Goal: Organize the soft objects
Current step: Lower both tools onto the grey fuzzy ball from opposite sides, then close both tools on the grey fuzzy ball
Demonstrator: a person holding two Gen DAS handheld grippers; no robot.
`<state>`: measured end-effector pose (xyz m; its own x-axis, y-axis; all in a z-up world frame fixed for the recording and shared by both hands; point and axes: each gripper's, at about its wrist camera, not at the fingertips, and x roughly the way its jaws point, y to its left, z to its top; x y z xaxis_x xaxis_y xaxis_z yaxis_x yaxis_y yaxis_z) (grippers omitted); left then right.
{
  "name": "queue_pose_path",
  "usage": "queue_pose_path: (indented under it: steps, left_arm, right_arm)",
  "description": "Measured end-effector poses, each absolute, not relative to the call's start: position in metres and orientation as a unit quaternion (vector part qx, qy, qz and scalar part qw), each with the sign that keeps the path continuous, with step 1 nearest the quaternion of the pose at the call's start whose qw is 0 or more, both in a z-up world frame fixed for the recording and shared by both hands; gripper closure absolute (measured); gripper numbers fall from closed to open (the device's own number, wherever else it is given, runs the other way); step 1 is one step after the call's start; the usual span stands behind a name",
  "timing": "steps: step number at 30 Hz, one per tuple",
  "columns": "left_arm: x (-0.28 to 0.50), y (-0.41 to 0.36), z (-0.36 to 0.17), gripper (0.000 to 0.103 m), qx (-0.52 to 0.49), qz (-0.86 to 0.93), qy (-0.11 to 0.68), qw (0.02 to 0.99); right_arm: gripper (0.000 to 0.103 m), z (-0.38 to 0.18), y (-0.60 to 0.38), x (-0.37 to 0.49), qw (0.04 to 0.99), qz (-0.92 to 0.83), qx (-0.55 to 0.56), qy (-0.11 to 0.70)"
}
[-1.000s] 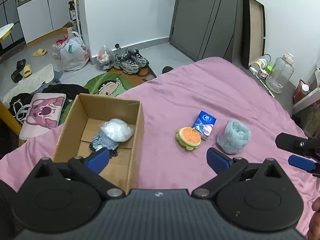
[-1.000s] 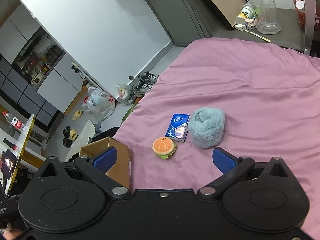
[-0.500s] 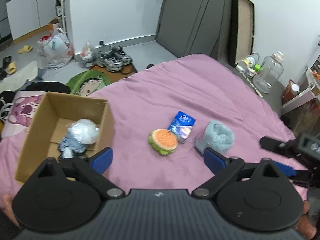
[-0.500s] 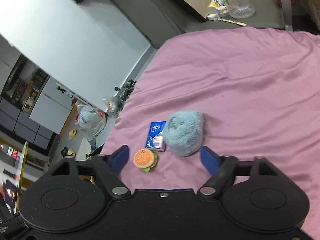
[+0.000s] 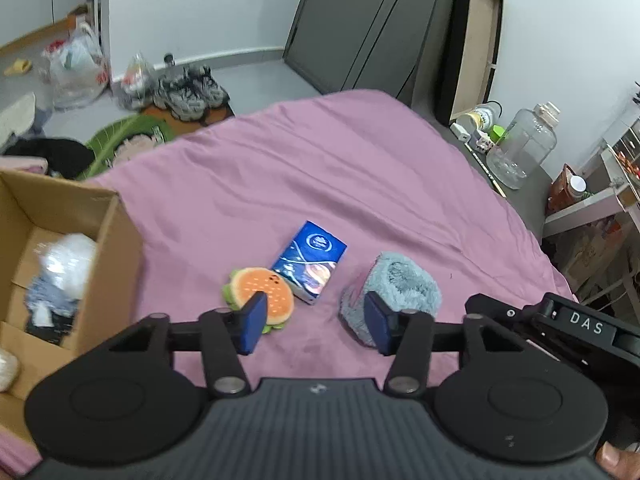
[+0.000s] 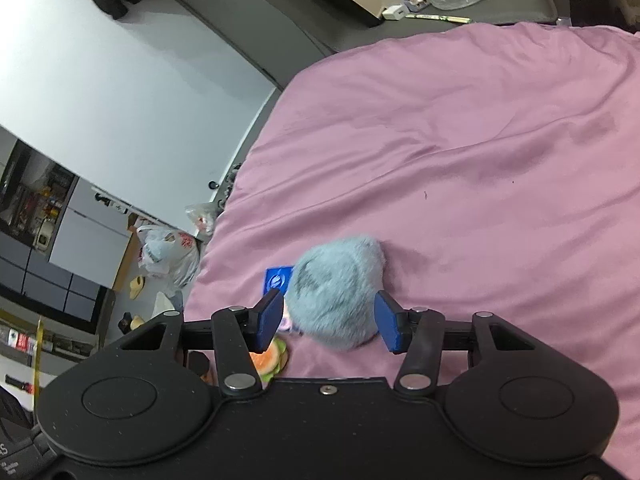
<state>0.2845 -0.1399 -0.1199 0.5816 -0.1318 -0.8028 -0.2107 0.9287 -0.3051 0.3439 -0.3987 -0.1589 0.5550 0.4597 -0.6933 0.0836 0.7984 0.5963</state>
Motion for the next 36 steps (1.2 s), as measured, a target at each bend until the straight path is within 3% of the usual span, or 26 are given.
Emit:
queue_pose_path:
  steps: [6, 10, 26, 28, 31, 36]
  left_arm:
    - [0.311, -0.152, -0.141, 0.057, -0.194, 0.006, 0.469, 0.861]
    - [0.329, -0.153, -0.153, 0.057, -0.202, -0.002, 0.479, 0.854]
    - [0.359, -0.176, -0.202, 0.058, -0.243, -0.022, 0.5, 0.831]
    - [0.359, -0.177, -0.206, 0.069, -0.256, -0.025, 0.501, 0.826]
    - [0.358, -0.179, -0.204, 0.077, -0.26, -0.025, 0.497, 0.827]
    - [0.349, -0.178, -0.193, 0.08, -0.266, -0.026, 0.494, 0.827]
  right_arm:
    - [0.053, -0.183, -0.391, 0.365, 0.83, 0.133, 0.301, 0.449]
    - [0.065, -0.204, -0.388, 0.376, 0.819, 0.127, 0.304, 0.47]
    - [0.075, -0.239, -0.41, 0.386, 0.783, 0.135, 0.382, 0.473]
    - [0.076, -0.237, -0.406, 0.385, 0.785, 0.135, 0.376, 0.474]
    - [0.077, -0.233, -0.404, 0.383, 0.789, 0.134, 0.367, 0.474]
    - [0.078, -0.22, -0.401, 0.375, 0.795, 0.129, 0.356, 0.474]
